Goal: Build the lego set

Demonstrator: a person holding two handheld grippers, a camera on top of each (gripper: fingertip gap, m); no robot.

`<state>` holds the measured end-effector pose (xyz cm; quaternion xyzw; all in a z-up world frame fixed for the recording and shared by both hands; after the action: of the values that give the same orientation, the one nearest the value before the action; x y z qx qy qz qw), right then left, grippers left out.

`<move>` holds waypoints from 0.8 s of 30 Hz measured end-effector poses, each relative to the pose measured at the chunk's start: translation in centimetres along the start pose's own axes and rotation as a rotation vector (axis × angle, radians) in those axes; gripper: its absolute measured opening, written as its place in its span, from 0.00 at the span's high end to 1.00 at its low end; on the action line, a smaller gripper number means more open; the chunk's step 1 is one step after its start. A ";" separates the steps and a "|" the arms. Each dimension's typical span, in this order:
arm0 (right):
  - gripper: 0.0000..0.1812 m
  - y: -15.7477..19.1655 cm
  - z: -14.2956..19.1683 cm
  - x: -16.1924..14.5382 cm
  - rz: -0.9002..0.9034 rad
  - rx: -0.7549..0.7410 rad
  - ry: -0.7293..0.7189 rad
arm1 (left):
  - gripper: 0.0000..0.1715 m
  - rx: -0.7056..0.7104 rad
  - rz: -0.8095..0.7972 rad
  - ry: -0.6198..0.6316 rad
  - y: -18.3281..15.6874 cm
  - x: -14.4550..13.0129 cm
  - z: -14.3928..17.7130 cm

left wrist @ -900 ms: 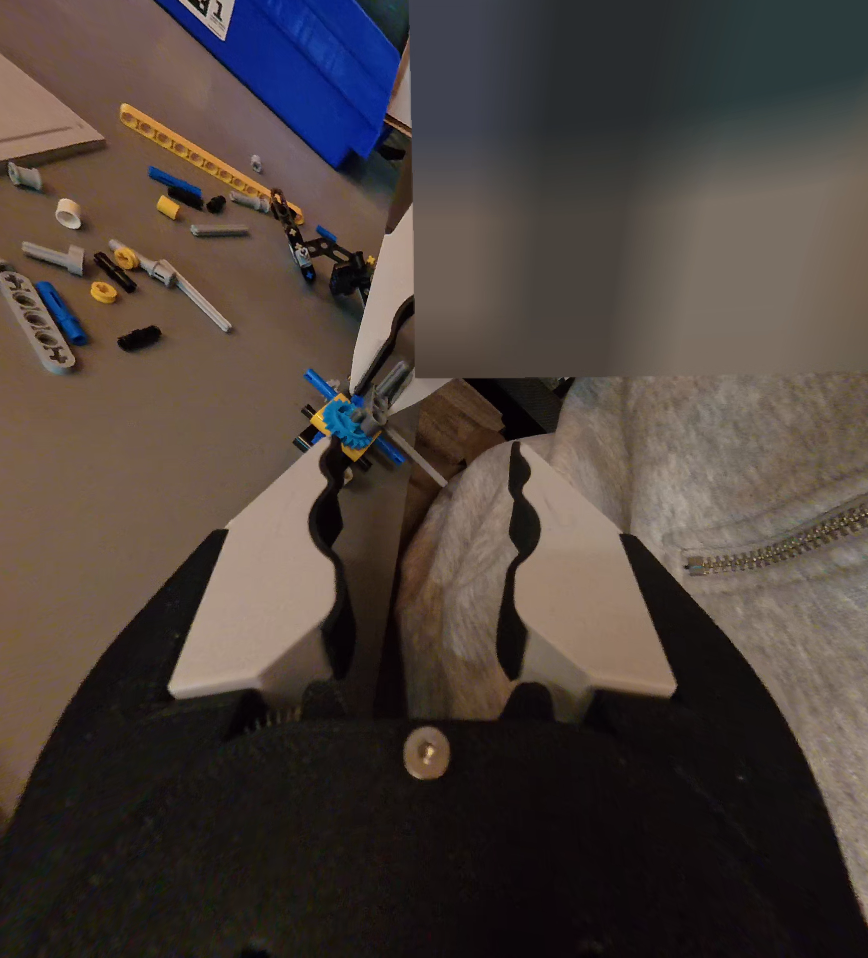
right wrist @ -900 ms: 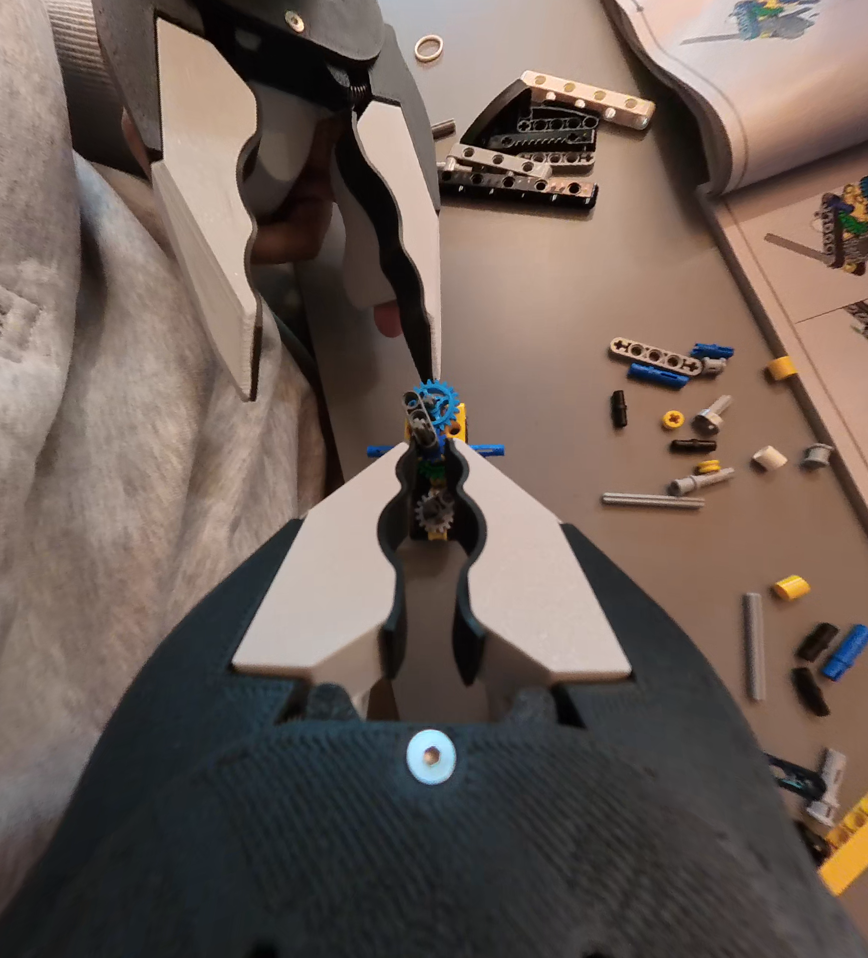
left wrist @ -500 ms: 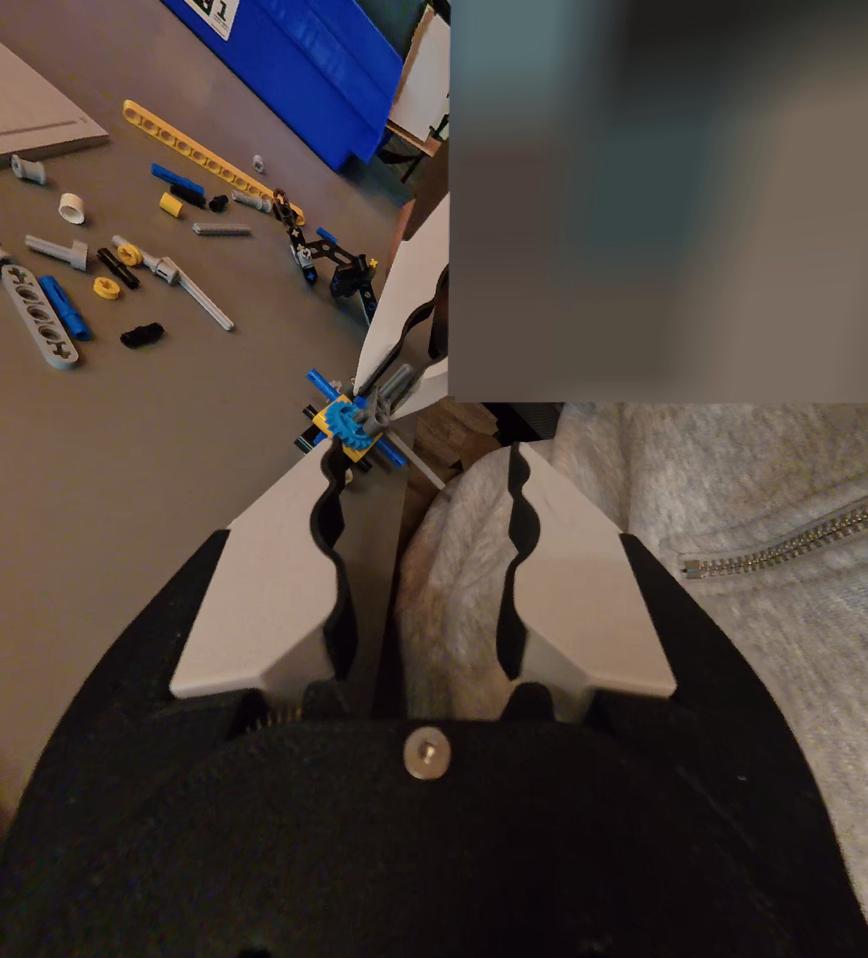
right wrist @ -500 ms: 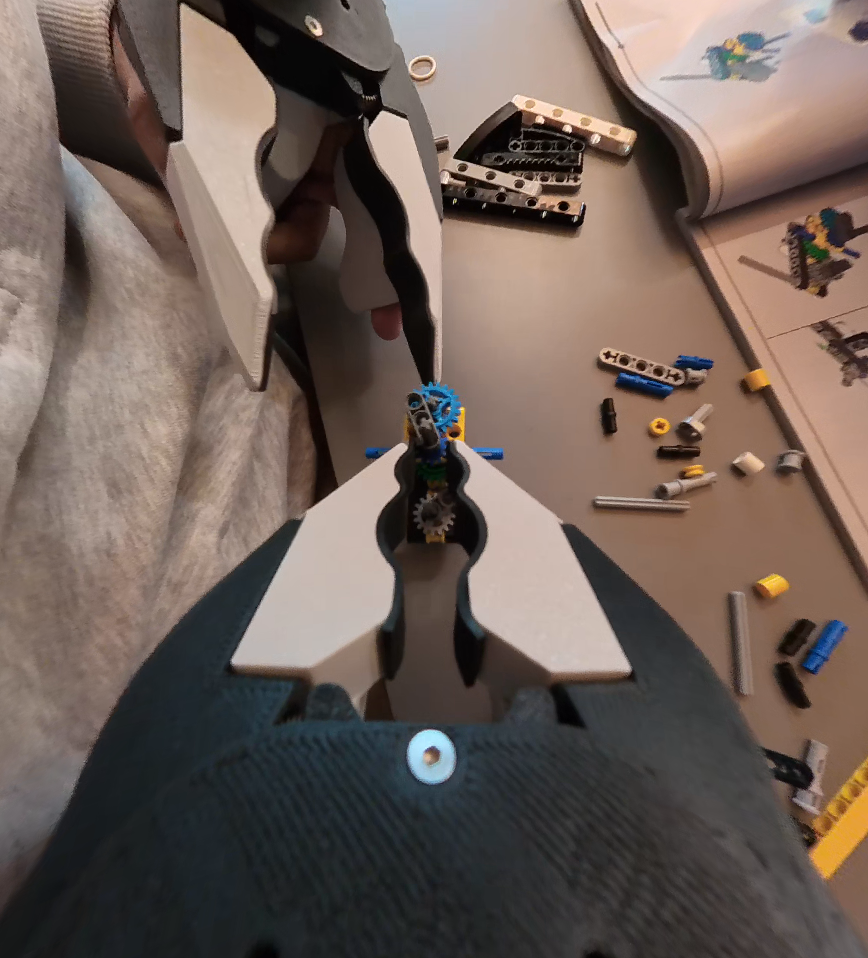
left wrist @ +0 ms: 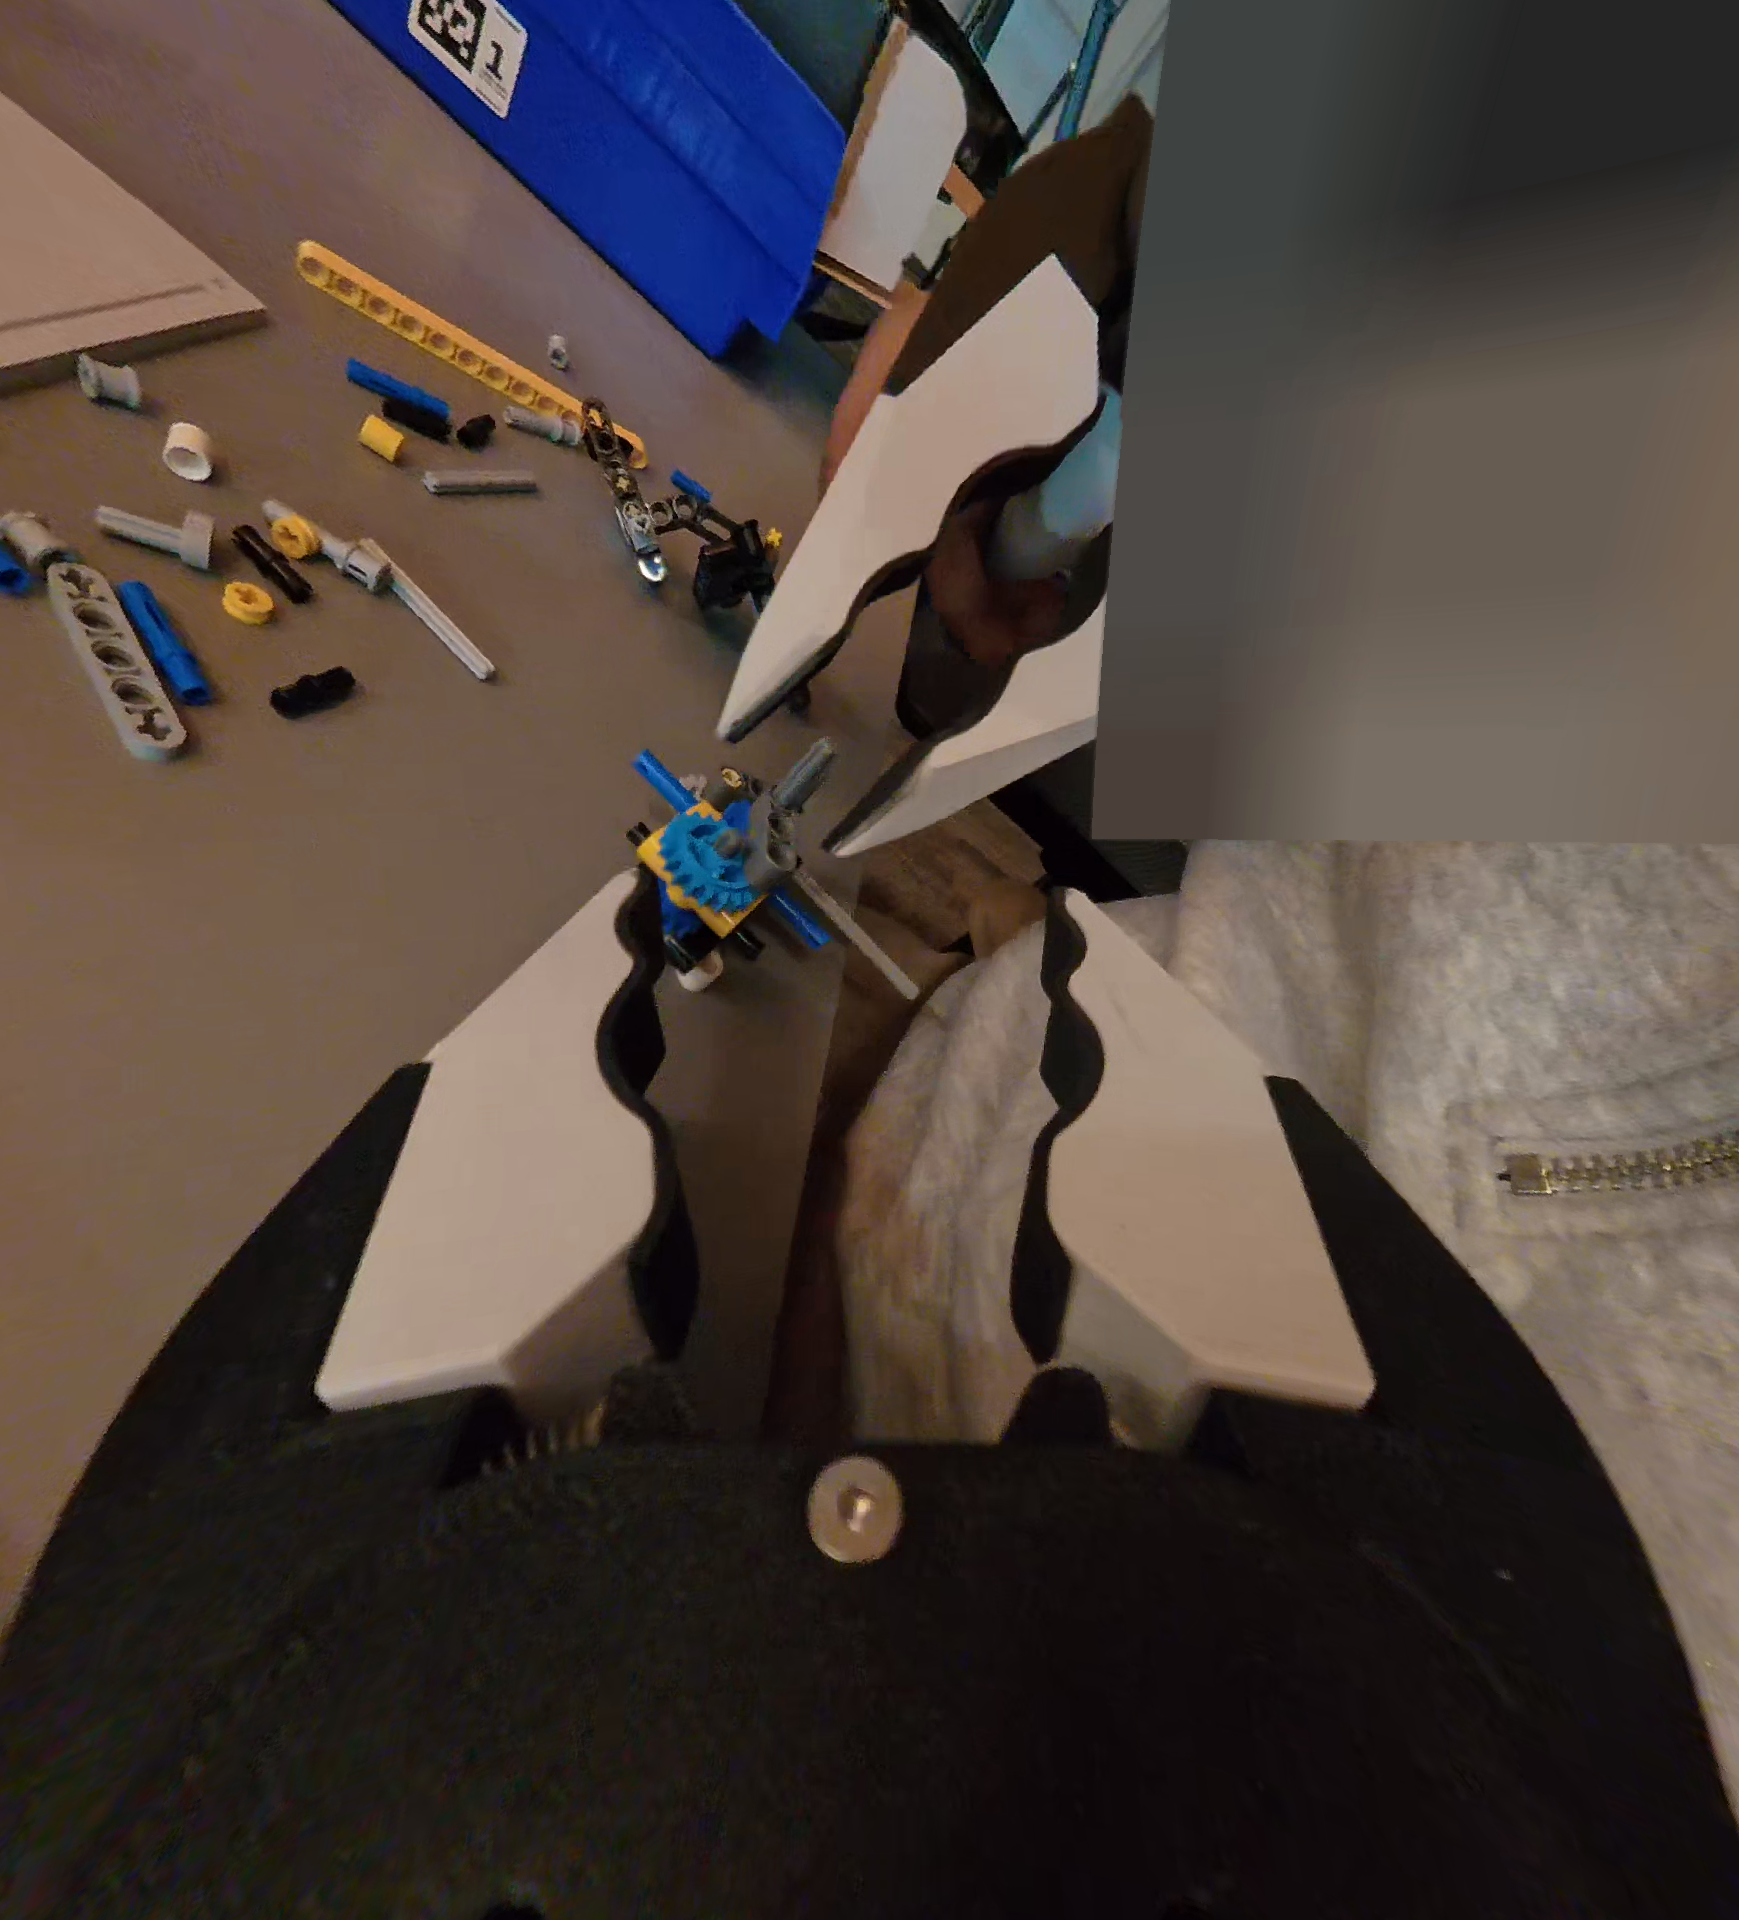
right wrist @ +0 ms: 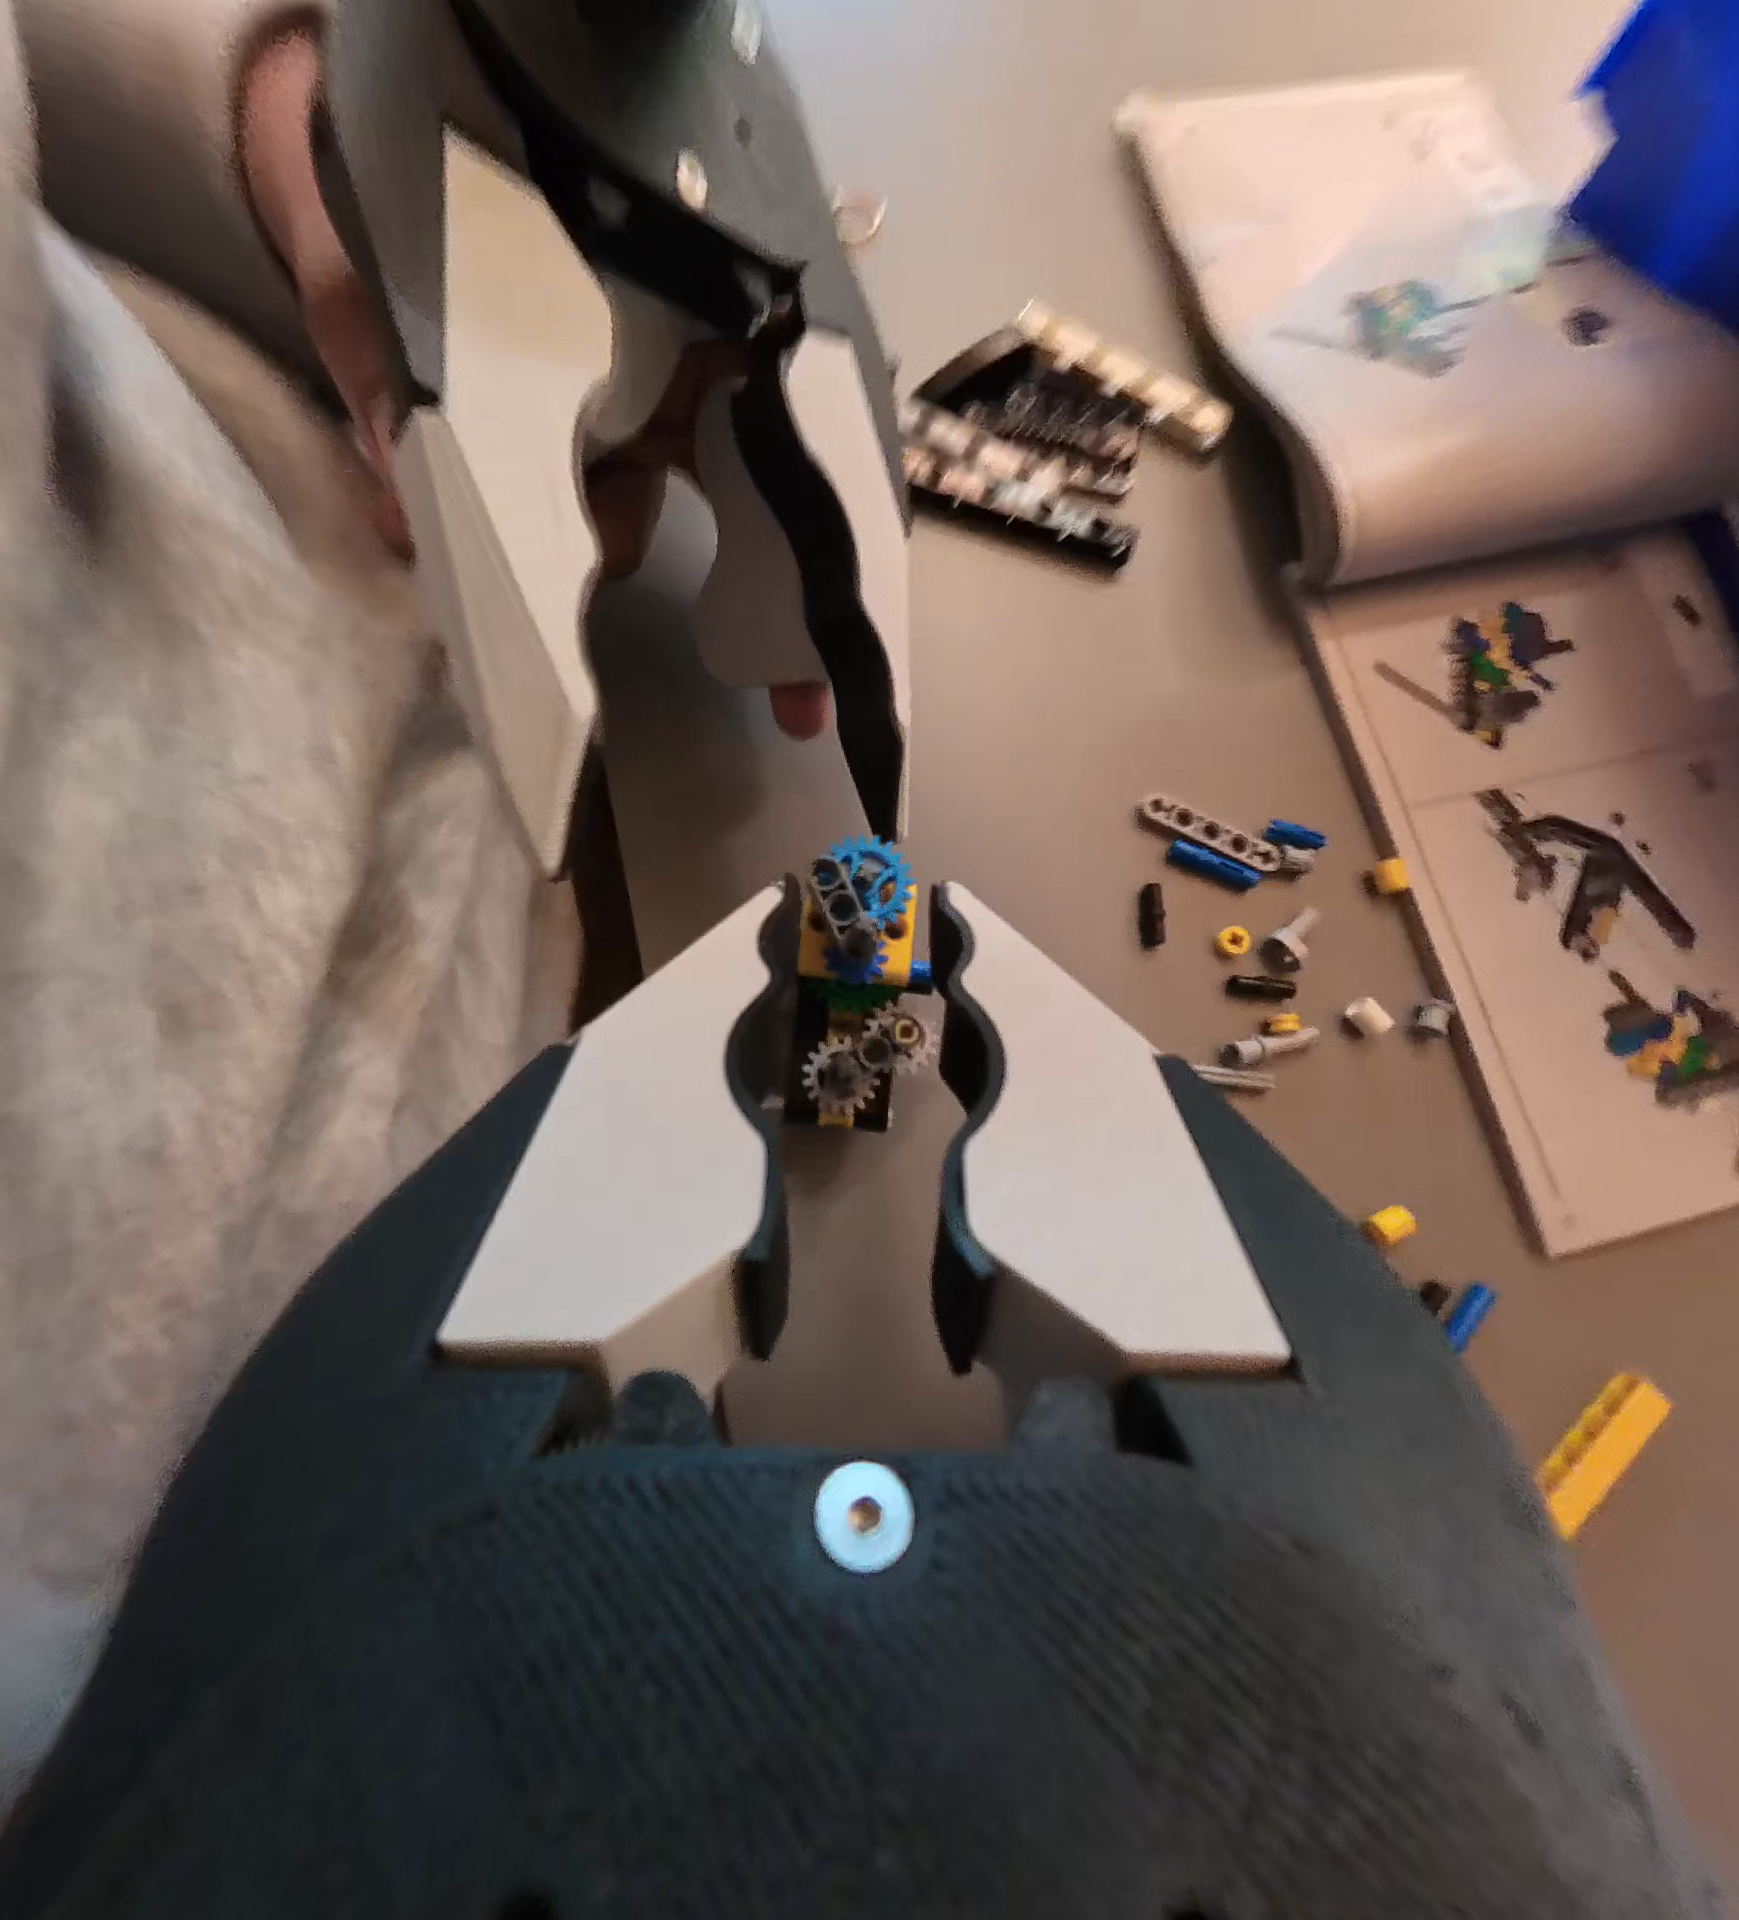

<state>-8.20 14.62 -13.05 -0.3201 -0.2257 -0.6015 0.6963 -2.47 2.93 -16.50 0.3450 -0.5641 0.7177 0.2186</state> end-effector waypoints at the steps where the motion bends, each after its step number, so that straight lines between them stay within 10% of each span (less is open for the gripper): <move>1: 0.88 0.0 -0.2 0.0 0.023 0.004 0.024 | 0.58 0.000 -0.004 0.000 -0.1 0.0 -0.1; 24: 0.96 0.0 -0.3 0.1 0.045 0.065 0.138 | 0.60 -0.009 -0.020 0.020 -0.5 -0.4 -0.3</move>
<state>-8.16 14.30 -13.19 -0.2601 -0.1890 -0.5987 0.7336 -1.89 3.39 -16.53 0.3422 -0.5615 0.7165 0.2329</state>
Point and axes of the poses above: each gripper's, where its closed fingertips meet, z back along the fingers, x out of its top, y = z × x across the jaws, the point moved 8 cm from there along z, back along the fingers, and after that the axes turned 9 degrees about -x, right-handed, at the moved point
